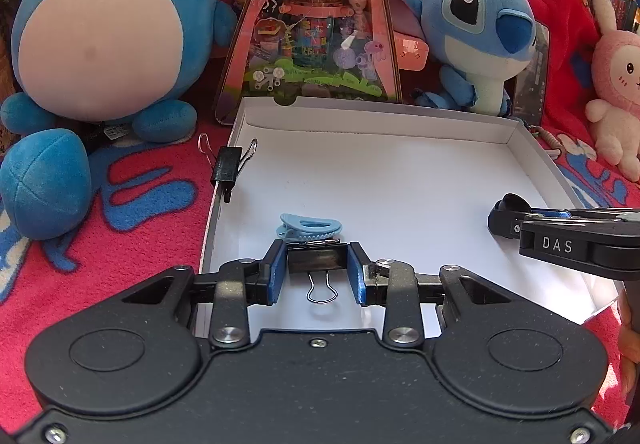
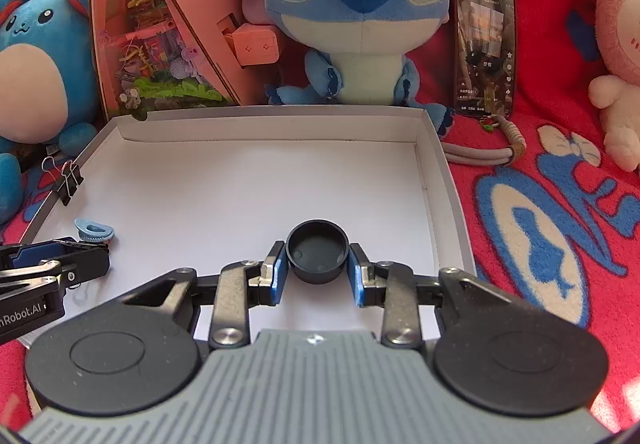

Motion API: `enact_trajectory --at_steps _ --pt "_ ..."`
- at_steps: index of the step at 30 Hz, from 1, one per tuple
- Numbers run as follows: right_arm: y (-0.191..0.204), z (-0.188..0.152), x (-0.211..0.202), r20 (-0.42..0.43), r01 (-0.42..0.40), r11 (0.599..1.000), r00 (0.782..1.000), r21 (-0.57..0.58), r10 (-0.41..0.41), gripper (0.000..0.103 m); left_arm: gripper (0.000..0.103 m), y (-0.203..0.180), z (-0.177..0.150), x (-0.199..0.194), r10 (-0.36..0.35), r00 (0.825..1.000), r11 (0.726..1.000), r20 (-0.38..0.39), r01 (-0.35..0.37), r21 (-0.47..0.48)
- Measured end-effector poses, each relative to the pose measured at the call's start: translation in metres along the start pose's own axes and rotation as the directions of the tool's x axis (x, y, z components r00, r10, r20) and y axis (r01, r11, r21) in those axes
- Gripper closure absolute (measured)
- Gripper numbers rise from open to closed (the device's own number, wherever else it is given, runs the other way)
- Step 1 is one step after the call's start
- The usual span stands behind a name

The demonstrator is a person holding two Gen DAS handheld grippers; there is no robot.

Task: Organize rigid objects
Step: 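Lower the binder clip with the left tool while the right tool lowers the black cup into the box, then open the left tool releasing the binder clip while the right tool releases the cup, then withdraw both tools from the box back toward the remaining objects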

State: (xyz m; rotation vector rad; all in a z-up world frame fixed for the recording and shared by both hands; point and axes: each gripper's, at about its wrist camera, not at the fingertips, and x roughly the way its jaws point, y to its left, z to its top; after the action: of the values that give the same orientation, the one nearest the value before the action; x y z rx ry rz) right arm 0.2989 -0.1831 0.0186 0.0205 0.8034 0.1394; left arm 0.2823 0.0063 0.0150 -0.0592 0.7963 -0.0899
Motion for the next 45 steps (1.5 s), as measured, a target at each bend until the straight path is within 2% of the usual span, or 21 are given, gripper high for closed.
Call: enact_trajectory --at_steps 2,10,11,12,14,16,18,20,27,37,45 --pt "0.000 0.000 0.000 0.002 0.001 1.000 1.000 0.002 -0.001 0.066 0.070 -0.001 0.000 0.001 0.006 1.000 1.000 0.007 -0.006 0.004" --pt "-0.002 -0.001 -0.001 0.012 -0.007 1.000 1.000 0.011 0.007 0.064 0.040 -0.004 0.002 -0.006 -0.001 1.000 1.000 0.004 0.001 -0.011" --pt "-0.003 -0.001 -0.002 0.012 -0.009 1.000 1.000 0.018 0.009 0.063 0.035 -0.004 0.003 -0.009 -0.008 1.000 1.000 0.010 0.008 -0.006" --pt "-0.004 -0.001 -0.003 0.011 -0.012 1.000 1.000 0.025 0.012 0.053 0.029 -0.004 0.003 -0.013 -0.014 1.000 1.000 0.025 0.014 0.003" --pt "-0.007 -0.001 -0.004 0.010 -0.022 0.999 1.000 0.040 0.021 0.049 0.021 -0.004 0.004 -0.020 -0.006 0.999 1.000 0.049 0.005 0.014" --pt "-0.010 -0.001 -0.006 0.012 -0.017 0.998 1.000 0.053 0.016 0.047 0.020 -0.004 0.005 -0.029 -0.003 0.998 1.000 0.063 0.002 0.018" --pt "-0.014 -0.002 -0.008 0.014 -0.019 0.997 1.000 0.071 0.018 0.039 0.019 -0.001 0.005 -0.037 -0.018 0.998 1.000 0.067 0.017 0.018" --pt "-0.019 -0.003 -0.011 0.019 -0.025 0.996 1.000 0.086 0.023 0.036 0.018 0.001 0.005 -0.043 -0.024 0.997 1.000 0.071 0.023 0.019" --pt "-0.027 -0.011 -0.034 0.068 -0.046 0.996 0.997 0.073 0.041 0.024 0.017 0.003 -0.004 -0.072 -0.023 0.993 0.999 0.117 0.018 0.044" --pt "-0.019 -0.039 -0.079 0.153 -0.064 0.997 0.986 -0.044 0.070 0.016 0.016 -0.006 -0.032 -0.110 -0.072 0.987 0.996 0.144 0.062 0.071" --pt "-0.015 -0.066 -0.111 0.207 -0.096 0.992 0.972 -0.082 0.111 0.012 0.014 -0.014 -0.060 -0.135 -0.104 0.984 0.991 0.146 0.090 0.101"
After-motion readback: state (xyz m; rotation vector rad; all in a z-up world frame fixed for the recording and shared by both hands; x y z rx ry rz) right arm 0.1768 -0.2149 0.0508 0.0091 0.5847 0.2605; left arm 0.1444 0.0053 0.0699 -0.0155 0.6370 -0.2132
